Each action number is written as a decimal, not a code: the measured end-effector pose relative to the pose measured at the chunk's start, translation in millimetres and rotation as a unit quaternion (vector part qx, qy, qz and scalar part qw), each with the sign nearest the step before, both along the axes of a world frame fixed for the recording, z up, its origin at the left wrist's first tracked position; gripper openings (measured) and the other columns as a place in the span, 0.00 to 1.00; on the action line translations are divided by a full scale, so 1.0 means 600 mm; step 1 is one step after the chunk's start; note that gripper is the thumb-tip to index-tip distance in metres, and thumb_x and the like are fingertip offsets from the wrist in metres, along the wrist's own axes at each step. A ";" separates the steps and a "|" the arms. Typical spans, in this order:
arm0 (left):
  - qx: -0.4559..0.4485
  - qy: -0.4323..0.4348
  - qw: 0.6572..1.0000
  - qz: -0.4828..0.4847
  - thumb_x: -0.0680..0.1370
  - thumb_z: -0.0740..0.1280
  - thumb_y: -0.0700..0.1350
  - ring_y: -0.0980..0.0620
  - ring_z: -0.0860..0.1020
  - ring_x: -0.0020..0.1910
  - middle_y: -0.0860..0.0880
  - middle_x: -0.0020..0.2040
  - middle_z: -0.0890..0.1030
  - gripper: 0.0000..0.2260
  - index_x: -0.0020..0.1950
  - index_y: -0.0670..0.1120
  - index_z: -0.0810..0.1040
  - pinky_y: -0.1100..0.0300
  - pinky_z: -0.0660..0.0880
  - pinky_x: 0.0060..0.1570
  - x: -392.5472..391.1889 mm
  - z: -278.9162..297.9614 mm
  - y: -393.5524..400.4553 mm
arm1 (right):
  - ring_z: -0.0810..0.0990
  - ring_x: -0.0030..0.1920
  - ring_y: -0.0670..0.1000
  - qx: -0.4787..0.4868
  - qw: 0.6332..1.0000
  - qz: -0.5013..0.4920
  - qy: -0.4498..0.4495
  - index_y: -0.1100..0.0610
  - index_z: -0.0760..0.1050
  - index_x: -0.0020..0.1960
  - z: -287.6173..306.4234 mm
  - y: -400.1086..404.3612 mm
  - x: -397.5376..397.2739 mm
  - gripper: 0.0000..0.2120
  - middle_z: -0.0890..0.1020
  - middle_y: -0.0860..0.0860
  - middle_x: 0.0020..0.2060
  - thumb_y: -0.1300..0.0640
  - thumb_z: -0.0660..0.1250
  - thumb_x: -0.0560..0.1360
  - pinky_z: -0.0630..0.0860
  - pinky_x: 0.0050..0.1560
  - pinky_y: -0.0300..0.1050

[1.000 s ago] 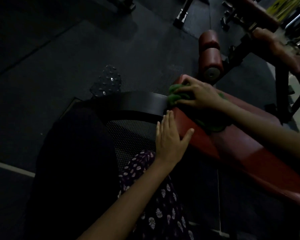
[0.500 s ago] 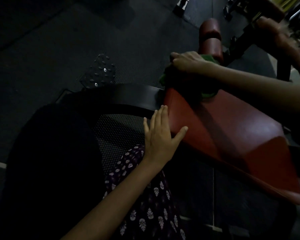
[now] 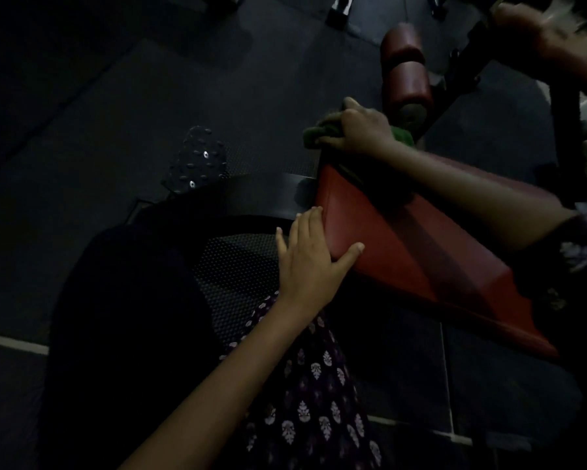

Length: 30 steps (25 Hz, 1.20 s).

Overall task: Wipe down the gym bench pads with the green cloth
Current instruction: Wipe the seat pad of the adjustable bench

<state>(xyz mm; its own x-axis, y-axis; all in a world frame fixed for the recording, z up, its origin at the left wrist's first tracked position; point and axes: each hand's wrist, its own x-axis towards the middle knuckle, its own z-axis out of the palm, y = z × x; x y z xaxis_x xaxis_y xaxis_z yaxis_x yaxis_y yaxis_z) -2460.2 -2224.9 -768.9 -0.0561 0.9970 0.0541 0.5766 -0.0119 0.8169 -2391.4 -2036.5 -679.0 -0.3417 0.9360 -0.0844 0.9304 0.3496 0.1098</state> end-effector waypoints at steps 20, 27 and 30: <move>-0.139 -0.086 0.986 0.018 0.80 0.53 0.40 0.49 0.52 0.76 0.45 0.77 0.53 0.25 0.77 0.43 0.52 0.49 0.45 0.74 0.048 0.073 0.268 | 0.75 0.56 0.59 0.031 0.980 -0.117 0.161 0.49 0.72 0.65 -0.033 0.053 0.097 0.21 0.72 0.56 0.58 0.41 0.61 0.76 0.70 0.51 0.49; -0.114 0.125 0.986 0.002 0.82 0.52 0.54 0.48 0.46 0.77 0.49 0.78 0.45 0.29 0.78 0.45 0.44 0.48 0.47 0.74 0.065 0.056 0.261 | 0.73 0.56 0.60 -0.008 0.953 -0.259 0.155 0.52 0.72 0.66 -0.018 0.035 0.218 0.21 0.70 0.59 0.58 0.44 0.61 0.77 0.70 0.49 0.50; -0.136 0.128 0.982 0.002 0.81 0.53 0.55 0.48 0.49 0.77 0.50 0.78 0.46 0.29 0.78 0.45 0.45 0.46 0.51 0.72 0.064 0.058 0.266 | 0.74 0.54 0.58 -0.004 0.952 -0.259 0.161 0.54 0.73 0.65 -0.026 0.037 0.209 0.21 0.71 0.58 0.58 0.43 0.61 0.77 0.69 0.46 0.47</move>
